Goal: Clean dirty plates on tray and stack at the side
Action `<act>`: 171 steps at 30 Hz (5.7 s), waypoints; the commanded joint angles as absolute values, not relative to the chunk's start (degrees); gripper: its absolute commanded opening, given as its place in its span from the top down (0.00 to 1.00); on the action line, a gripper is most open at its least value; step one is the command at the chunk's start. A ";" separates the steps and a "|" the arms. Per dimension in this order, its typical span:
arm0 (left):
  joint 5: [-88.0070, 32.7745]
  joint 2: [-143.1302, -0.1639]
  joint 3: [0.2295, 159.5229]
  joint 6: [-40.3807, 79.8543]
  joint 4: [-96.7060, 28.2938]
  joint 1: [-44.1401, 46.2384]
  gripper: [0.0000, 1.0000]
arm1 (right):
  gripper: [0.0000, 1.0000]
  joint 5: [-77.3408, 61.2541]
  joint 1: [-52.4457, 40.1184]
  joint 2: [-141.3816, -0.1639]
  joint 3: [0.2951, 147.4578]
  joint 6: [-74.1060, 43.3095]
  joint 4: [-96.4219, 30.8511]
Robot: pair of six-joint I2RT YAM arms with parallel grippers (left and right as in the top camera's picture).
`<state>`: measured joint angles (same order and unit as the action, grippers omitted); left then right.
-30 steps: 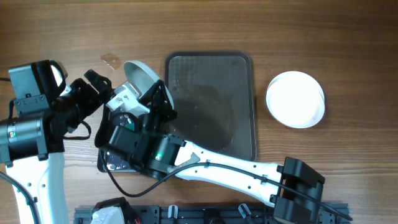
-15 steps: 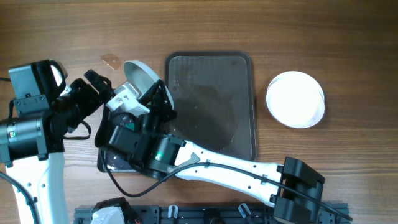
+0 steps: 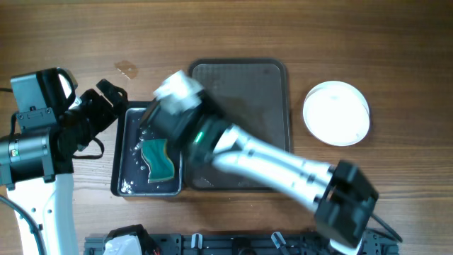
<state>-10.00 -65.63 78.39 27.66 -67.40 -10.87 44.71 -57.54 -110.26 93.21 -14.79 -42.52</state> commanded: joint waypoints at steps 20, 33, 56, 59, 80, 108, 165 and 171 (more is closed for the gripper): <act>-10.87 -65.69 79.46 27.20 -67.37 -10.68 0.00 | 0.96 -12.53 21.45 -94.35 63.00 -24.40 -53.01; -10.87 -65.69 79.46 27.20 -67.37 -10.68 0.00 | 0.62 -18.13 17.61 -81.06 66.85 -16.75 -58.57; -10.87 -65.69 79.46 27.20 -67.37 -10.68 0.00 | 0.92 -25.15 11.81 -79.83 43.66 -26.06 -34.76; -10.87 -65.69 79.46 27.20 -67.37 -10.68 0.00 | 0.78 -25.39 11.38 -73.10 48.21 -20.03 -42.28; -10.87 -65.69 79.46 27.20 -67.37 -10.68 0.00 | 0.00 -13.72 -10.70 -31.59 57.71 -1.30 -43.27; -10.90 -65.69 79.46 27.20 -67.37 -10.68 0.00 | 0.00 -1.23 -4.43 -0.21 0.30 1.34 5.87; -6.55 -0.49 0.34 15.42 -3.81 7.03 0.00 | 0.00 -1.41 -4.43 -1.67 0.32 1.37 0.21; -6.55 -0.49 0.34 15.42 -3.81 7.03 0.00 | 0.00 -1.41 -4.43 -1.67 0.32 1.34 0.21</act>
